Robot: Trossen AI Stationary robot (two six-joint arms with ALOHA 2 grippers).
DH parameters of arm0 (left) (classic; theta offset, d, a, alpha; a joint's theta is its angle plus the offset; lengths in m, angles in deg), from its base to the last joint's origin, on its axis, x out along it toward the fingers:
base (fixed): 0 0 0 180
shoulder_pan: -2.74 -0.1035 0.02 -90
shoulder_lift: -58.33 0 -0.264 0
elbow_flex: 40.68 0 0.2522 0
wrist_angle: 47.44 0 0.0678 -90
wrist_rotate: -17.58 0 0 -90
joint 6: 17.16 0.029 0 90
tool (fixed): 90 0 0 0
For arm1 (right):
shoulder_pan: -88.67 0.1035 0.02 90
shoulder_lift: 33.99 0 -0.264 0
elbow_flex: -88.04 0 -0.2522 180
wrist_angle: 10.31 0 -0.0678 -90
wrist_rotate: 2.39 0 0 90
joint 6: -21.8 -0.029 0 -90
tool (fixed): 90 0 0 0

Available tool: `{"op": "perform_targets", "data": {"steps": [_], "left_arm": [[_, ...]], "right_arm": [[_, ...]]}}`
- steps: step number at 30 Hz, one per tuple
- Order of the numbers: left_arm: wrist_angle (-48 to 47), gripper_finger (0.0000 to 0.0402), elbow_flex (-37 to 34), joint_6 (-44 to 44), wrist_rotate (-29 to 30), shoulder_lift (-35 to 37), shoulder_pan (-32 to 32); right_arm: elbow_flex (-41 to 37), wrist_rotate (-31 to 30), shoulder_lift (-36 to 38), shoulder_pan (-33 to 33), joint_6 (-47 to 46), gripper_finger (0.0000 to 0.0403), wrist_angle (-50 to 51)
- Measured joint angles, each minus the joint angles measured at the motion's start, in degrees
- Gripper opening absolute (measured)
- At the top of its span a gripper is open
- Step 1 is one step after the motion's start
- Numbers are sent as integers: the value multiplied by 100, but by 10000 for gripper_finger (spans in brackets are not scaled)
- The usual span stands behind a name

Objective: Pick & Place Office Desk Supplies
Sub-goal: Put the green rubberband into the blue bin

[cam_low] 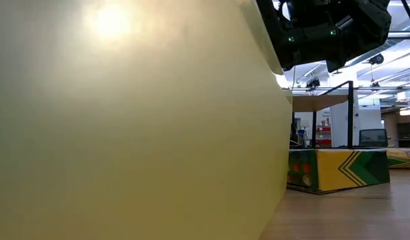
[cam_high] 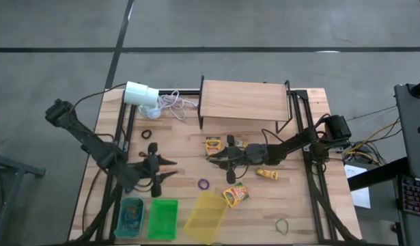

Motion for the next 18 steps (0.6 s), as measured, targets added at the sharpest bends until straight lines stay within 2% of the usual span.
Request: {"op": "perform_targets", "data": {"steps": [7,15,18], "left_arm": [[-8,147,-2,737,-398,76,-702],[103,147,-16,1685,-456,605,-739],[572,147,-342,2229,-457,884,-744]], "right_arm": [[0,0,0,-2,-2,84,0],[0,0,0,0,-2,84,0],[0,-2,0,-2,-2,84,0]]}}
